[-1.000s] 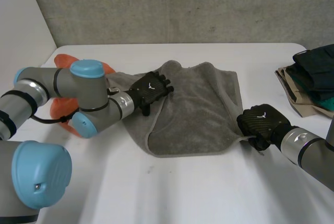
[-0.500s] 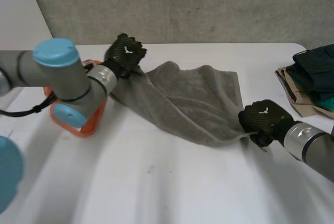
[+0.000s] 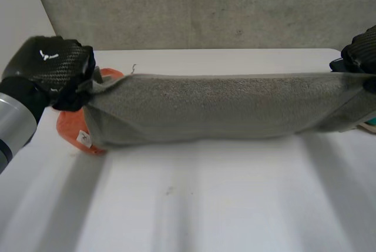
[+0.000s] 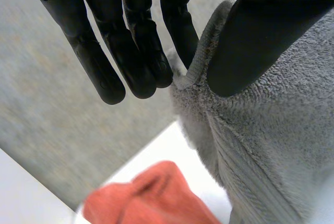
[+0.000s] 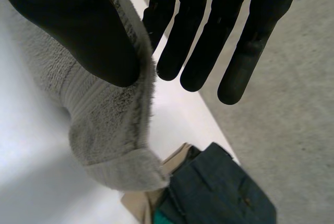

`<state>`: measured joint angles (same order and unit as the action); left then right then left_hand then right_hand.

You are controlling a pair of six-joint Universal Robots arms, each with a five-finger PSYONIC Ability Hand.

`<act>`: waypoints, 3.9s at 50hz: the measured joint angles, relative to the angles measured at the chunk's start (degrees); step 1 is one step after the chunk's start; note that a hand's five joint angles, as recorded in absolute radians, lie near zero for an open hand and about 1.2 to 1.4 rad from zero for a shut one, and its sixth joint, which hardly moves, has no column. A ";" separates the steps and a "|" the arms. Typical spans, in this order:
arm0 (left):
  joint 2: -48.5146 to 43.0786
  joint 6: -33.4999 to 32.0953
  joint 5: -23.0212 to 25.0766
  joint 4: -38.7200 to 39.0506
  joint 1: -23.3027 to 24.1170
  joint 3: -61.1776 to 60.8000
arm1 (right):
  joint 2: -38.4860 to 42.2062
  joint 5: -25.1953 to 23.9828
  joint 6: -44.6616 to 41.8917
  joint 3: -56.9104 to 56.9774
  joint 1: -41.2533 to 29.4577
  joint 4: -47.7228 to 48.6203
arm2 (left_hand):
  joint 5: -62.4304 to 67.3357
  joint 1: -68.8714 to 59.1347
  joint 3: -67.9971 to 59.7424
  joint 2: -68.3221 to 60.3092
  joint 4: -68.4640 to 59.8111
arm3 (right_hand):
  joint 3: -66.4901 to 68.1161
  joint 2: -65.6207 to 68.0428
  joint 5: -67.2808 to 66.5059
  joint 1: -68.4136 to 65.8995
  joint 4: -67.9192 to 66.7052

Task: Fold the laundry.

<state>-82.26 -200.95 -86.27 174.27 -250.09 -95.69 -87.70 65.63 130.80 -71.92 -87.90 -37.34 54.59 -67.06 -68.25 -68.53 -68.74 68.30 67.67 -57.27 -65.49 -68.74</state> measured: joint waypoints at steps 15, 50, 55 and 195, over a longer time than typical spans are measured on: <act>-33.54 -3.53 -3.00 10.56 0.07 19.46 | 27.42 12.34 3.04 13.25 -12.16 9.12 | 0.00 0.00 -0.03 -0.05 -0.02 | 0.02 0.22 0.00 0.00 0.00; -31.09 1.47 -13.76 38.72 3.90 8.25 | 28.98 6.55 24.29 4.44 -11.96 50.54 | 0.00 0.01 -0.03 -0.08 -0.02 | 0.16 0.21 -0.25 0.00 -0.04; -31.36 0.36 -14.51 35.99 6.67 -2.22 | 30.18 5.44 17.21 -4.42 -11.13 43.21 | -0.13 0.41 3.49 3.79 4.03 | 0.16 0.21 -0.25 0.00 -0.04; -18.63 -10.15 4.63 13.93 -8.56 -24.55 | 18.18 8.23 11.19 -23.87 -2.60 38.18 | -38.72 42.31 42.79 43.17 43.05 | 0.16 0.21 -1.37 0.00 -0.04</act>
<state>-100.89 -211.09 -81.64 188.19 -258.65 -120.25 -69.52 73.86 141.99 -95.79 -90.50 0.83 15.86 -24.76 -25.47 -25.36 -25.69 68.46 67.88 -58.64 -65.49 -68.77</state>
